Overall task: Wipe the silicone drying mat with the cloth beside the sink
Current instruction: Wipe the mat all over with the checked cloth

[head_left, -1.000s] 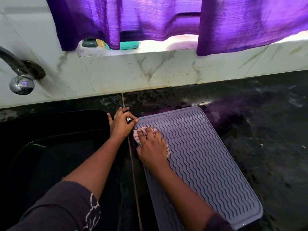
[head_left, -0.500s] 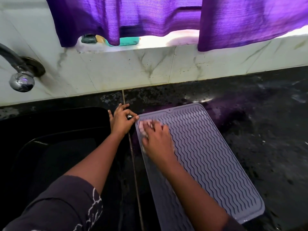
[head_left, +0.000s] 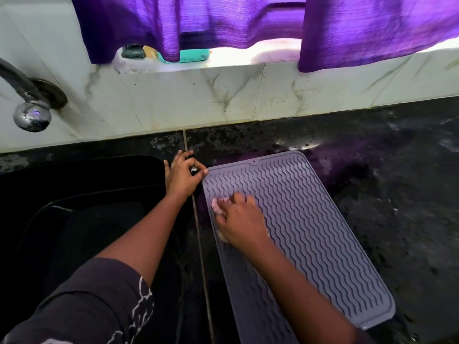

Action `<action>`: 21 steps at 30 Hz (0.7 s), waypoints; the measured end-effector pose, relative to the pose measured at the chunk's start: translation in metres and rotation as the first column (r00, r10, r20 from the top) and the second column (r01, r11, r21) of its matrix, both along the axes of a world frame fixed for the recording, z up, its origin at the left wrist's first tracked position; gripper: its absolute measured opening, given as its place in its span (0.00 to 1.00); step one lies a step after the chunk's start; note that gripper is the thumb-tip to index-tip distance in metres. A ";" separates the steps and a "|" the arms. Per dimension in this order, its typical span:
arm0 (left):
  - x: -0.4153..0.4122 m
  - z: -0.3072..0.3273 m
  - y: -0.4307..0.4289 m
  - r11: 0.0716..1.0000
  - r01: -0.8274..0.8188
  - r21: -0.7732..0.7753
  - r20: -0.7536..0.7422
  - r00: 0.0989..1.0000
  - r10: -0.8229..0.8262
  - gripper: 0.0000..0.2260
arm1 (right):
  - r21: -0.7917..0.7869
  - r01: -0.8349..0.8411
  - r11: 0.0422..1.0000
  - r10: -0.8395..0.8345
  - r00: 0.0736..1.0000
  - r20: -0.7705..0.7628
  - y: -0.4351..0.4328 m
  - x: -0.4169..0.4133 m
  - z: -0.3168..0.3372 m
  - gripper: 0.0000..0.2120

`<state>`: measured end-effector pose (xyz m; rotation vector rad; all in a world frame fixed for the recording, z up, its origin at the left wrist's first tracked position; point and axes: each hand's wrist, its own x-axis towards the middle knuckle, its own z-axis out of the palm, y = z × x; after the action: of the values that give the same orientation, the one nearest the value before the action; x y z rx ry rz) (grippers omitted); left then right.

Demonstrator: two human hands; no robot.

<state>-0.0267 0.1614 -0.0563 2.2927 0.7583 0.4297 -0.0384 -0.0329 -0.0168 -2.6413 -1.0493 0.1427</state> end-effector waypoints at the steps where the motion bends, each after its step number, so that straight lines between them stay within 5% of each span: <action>1: 0.000 0.000 0.000 1.000 0.006 0.005 0.000 1.000 -0.006 0.04 | 0.027 0.022 0.999 -0.023 1.000 0.012 0.008 0.008 0.002 0.20; 7: 0.000 -0.003 0.000 0.994 0.080 0.078 -0.056 0.996 -0.076 0.11 | -0.101 0.003 0.995 0.004 0.997 0.076 0.024 0.009 -0.013 0.25; 13: 0.001 -0.003 -0.001 0.989 0.110 0.095 -0.134 0.986 -0.097 0.13 | -0.088 -0.069 0.994 0.071 0.997 0.027 -0.026 -0.027 -0.011 0.21; 18: 0.001 -0.003 0.000 0.989 0.117 0.091 -0.149 0.983 -0.102 0.14 | 0.041 0.028 0.999 -0.029 0.999 0.028 0.011 0.006 0.000 0.18; 21: 0.001 -0.003 0.001 0.989 0.110 0.097 -0.147 0.985 -0.095 0.13 | -0.045 0.037 0.998 -0.033 0.997 0.072 0.032 0.009 -0.009 0.22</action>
<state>-0.0258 0.1620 -0.0596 2.4685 0.6966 0.2667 -0.0294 -0.0005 -0.0259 -2.7233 -1.0330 0.0668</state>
